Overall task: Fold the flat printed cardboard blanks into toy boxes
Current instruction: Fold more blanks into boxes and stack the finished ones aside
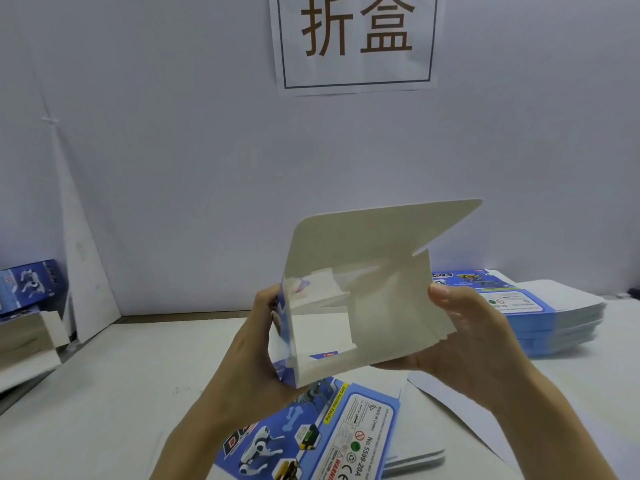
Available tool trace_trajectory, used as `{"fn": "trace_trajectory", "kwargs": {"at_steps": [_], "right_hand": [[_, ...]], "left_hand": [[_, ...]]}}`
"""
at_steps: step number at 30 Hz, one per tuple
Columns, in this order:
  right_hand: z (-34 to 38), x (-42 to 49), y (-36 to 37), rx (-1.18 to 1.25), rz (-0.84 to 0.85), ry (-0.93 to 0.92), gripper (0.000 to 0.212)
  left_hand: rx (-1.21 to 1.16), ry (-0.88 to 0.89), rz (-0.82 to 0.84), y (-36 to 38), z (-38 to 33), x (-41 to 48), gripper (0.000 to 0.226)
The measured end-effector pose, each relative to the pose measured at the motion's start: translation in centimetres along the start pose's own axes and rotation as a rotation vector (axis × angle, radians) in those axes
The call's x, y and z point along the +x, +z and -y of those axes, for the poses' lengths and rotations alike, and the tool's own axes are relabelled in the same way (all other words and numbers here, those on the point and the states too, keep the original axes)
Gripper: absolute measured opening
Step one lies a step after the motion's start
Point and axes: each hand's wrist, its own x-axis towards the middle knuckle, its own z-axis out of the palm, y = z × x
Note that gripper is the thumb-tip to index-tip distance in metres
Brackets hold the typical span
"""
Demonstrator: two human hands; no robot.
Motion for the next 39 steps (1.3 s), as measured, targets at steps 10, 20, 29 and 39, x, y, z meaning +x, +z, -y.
{"fn": "trace_trajectory", "kwargs": {"at_steps": [10,20,29,39], "right_hand": [[-0.6,0.6,1.9,-1.293,-0.817,-0.425,0.033],[1.1,0.6,3.5,-0.241,-0.33,-0.256,0.026],[0.9,0.0,3.1,-0.06,-0.309,-0.129,0.053],[0.1,0.5,3.5,-0.715,-0.583,-0.112,0.04]], "left_hand": [[0.106,0.03,0.004,0.1,-0.7,0.6,0.082],[0.01,0.009,-0.066,-1.0,-1.0,0.1,0.059],[0.078,0.131,-0.036,-1.6,-2.8,0.8,0.091],[0.058,0.003,-0.022,-2.5,-1.6,0.6,0.08]]}}
